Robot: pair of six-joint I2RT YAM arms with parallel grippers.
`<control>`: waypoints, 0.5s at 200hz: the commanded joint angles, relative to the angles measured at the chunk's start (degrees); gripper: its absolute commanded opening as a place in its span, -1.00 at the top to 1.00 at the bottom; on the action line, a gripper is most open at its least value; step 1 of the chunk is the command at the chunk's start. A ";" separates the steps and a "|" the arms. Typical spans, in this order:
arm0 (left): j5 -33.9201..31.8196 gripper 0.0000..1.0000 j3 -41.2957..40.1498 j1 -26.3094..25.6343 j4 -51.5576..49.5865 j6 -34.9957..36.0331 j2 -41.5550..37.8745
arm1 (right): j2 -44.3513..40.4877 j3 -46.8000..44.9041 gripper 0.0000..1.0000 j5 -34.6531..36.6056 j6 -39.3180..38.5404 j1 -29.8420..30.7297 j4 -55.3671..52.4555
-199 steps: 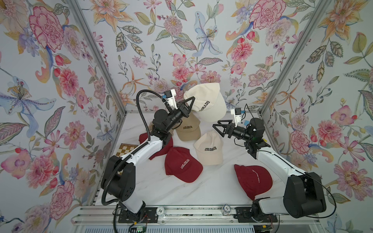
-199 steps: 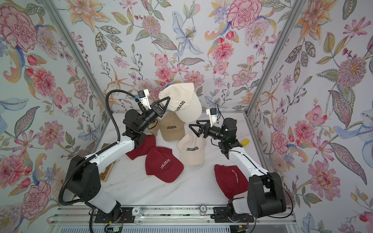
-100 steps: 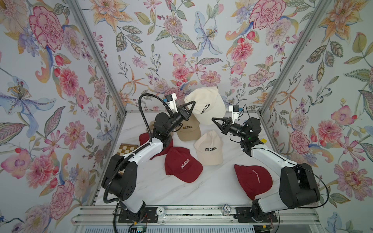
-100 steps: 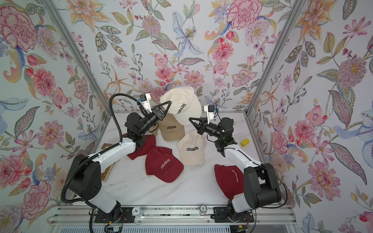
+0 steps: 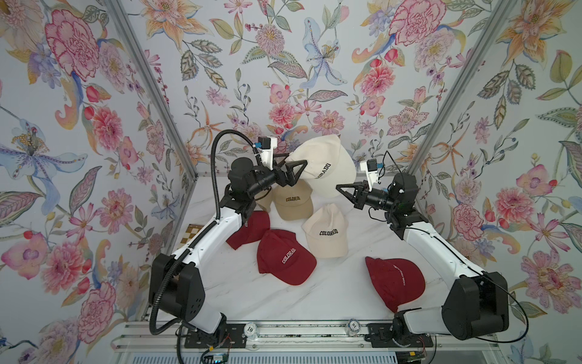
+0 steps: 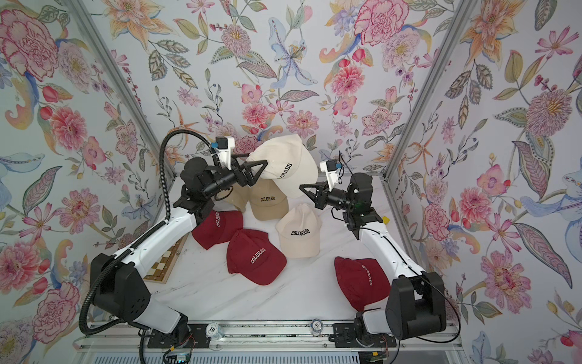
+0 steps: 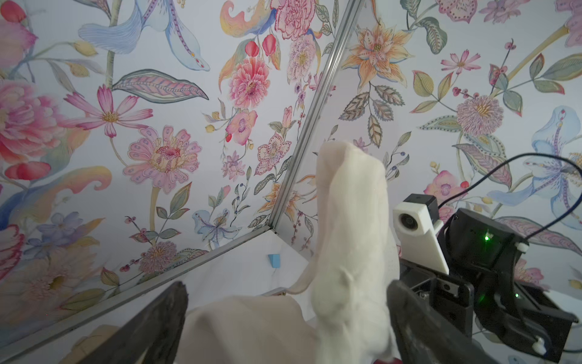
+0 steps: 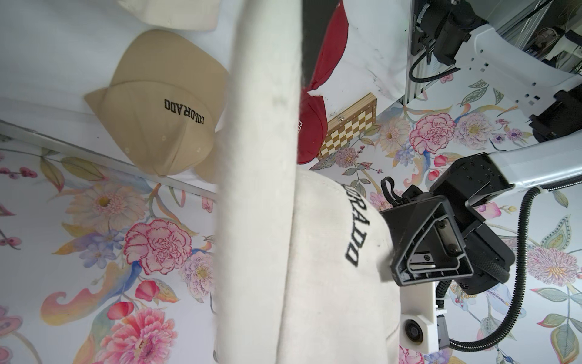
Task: Stack the baseball caps by color
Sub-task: Pick up the baseball cap from the center of the board.
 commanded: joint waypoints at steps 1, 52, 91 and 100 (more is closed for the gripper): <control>9.04 -0.99 3.58 3.43 -12.97 13.25 -2.34 | -1.13 5.76 1.00 -5.39 -11.57 -0.06 -17.90; 18.77 -0.99 5.23 6.40 -22.72 23.43 -4.65 | 0.22 9.89 1.00 -6.77 -15.31 -0.54 -25.29; 21.90 -0.99 1.56 6.40 -21.14 22.19 -5.17 | 1.24 10.53 1.00 -6.52 -15.56 -0.19 -26.05; 21.70 -0.99 0.63 6.40 -21.06 22.00 -5.28 | 1.27 10.51 1.00 -6.36 -15.56 -0.06 -26.02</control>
